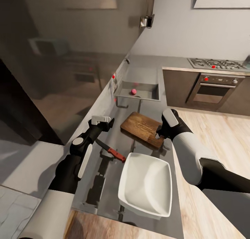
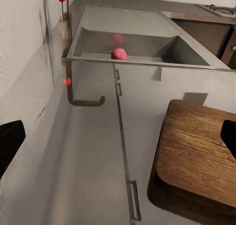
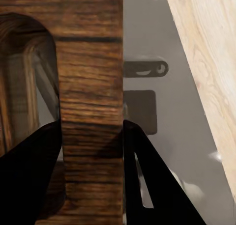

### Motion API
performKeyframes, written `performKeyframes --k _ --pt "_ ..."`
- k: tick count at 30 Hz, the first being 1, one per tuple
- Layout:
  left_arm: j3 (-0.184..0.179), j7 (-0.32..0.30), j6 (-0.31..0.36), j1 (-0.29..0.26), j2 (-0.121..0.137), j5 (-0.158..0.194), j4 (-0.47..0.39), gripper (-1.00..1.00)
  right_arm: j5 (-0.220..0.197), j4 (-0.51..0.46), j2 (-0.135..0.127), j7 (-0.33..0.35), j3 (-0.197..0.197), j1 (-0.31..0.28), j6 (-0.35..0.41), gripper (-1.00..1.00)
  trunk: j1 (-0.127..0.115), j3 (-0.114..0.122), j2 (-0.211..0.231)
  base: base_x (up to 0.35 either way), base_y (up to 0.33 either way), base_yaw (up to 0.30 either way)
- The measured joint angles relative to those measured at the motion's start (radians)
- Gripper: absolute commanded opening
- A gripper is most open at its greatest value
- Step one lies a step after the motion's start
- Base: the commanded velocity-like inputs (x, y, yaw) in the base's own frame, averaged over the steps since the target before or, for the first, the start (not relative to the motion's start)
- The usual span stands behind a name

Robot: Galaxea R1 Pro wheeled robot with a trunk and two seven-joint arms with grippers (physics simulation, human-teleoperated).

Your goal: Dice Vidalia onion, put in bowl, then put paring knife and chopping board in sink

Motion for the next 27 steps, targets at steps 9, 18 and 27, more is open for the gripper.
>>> performKeyframes --k 9,18,27 --pt "-0.001 0.000 0.000 0.000 0.000 0.000 0.000 1.00 0.000 0.000 0.000 0.000 0.000 0.000 0.001 -1.00 0.000 0.011 0.000 0.041 -0.130 0.000" --pt "-0.001 0.000 0.000 0.000 0.000 0.000 0.000 1.00 0.003 0.000 0.000 0.000 0.000 0.000 0.000 -1.00 0.000 0.011 0.000 0.037 -0.173 0.000" --pt "-0.001 0.000 0.000 0.000 0.000 0.000 0.000 1.00 0.001 0.000 0.000 0.000 0.000 0.000 0.003 -1.00 0.000 0.015 0.000 -0.035 -0.044 0.000"
